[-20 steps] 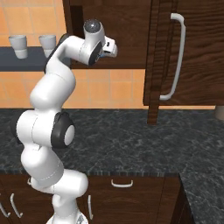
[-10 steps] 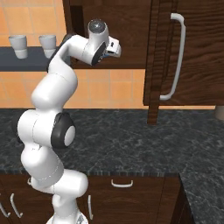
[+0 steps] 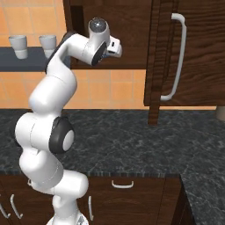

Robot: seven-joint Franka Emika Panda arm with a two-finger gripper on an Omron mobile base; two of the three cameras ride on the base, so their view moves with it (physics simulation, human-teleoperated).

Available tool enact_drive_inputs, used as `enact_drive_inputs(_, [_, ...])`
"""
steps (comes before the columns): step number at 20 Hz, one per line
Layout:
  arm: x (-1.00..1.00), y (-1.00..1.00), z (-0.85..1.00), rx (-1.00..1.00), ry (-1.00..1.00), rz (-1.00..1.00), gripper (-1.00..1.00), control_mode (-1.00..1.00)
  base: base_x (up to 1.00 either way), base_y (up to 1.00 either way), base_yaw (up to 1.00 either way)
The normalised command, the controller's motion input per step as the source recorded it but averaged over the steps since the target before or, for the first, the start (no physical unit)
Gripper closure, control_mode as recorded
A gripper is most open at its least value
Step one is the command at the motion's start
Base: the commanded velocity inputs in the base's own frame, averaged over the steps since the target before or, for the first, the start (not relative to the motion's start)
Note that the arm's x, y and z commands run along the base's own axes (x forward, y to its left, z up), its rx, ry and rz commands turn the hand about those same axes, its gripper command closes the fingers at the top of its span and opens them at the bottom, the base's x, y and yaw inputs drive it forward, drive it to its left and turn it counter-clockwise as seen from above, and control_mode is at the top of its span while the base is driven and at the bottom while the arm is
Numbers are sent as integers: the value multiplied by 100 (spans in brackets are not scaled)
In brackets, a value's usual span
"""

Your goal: Gather all objects into one cabinet and sort the glasses and bowls to opposite sides.

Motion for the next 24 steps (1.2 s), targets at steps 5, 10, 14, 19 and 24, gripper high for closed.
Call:
enact_drive_inputs(5, [-99, 5, 12, -2, -19, 0, 100, -100, 0, 0, 0])
enact_drive_inputs(10, [-100, 16, 9, -4, -18, 0, 100, -100, 0, 0, 0])
enact_drive_inputs(14, [-100, 11, 27, -3, -4, -5, 100, -100, 0, 0, 0])
enact_drive_inputs(19, [-100, 5, 27, -3, 0, -13, 100, -100, 0, 0, 0])
enact_drive_inputs(24, [-37, 5, 7, -2, 1, -3, 100, -100, 0, 0, 0])
